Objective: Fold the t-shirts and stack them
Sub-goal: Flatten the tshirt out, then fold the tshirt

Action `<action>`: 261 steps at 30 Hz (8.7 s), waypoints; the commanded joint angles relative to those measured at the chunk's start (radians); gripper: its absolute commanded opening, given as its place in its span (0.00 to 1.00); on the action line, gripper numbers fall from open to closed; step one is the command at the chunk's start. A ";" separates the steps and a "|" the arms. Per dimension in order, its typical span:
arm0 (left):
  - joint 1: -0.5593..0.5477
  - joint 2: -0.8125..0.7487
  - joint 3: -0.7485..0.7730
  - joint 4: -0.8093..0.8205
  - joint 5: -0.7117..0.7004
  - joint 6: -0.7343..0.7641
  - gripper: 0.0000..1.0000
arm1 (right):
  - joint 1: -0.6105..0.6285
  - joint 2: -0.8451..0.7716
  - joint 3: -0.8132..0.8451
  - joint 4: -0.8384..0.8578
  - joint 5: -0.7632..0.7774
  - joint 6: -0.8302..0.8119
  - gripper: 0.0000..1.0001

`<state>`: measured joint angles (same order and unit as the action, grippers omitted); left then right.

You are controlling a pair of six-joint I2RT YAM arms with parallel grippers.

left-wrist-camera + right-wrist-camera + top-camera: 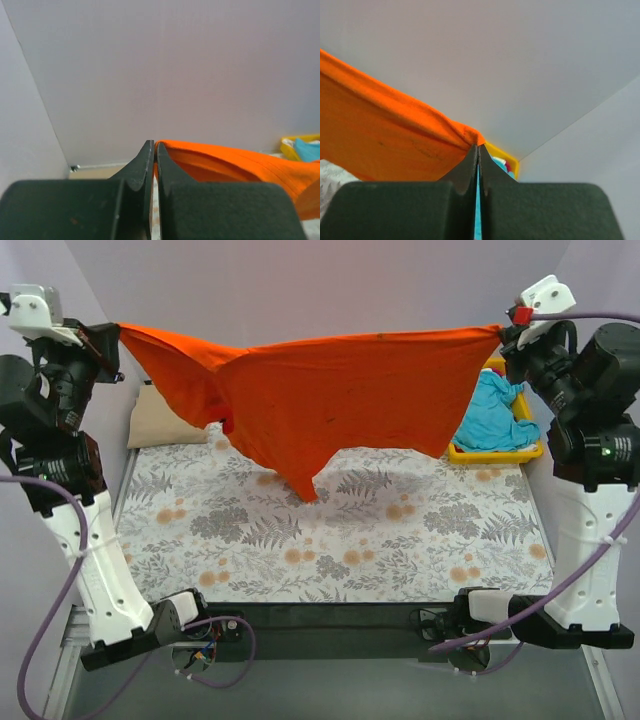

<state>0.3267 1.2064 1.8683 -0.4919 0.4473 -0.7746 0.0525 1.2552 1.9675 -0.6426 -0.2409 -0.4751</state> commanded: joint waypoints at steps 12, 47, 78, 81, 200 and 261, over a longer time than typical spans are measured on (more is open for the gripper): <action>0.006 0.114 0.002 0.085 0.001 -0.017 0.00 | 0.000 0.146 0.004 0.121 -0.038 0.021 0.01; -0.035 0.305 -0.772 1.001 0.108 0.125 0.00 | 0.032 0.359 -0.474 0.831 -0.069 0.007 0.01; 0.094 -0.134 -1.136 -0.404 0.202 1.296 0.00 | 0.067 -0.009 -1.030 0.008 -0.147 -0.620 0.01; 0.095 -0.154 -1.176 -0.574 0.177 1.435 0.00 | 0.093 -0.094 -1.143 -0.028 -0.121 -0.681 0.01; -0.387 1.302 0.275 0.351 -0.216 0.120 0.00 | 0.063 1.095 0.019 0.325 -0.003 0.165 0.01; -0.268 0.401 -0.762 0.072 0.254 0.577 0.40 | 0.006 0.665 -0.422 0.032 -0.259 -0.183 0.47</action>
<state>0.0799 1.5433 1.0534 -0.4145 0.7013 -0.1528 0.0601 1.9343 1.4605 -0.5537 -0.4294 -0.7212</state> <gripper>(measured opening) 0.418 0.477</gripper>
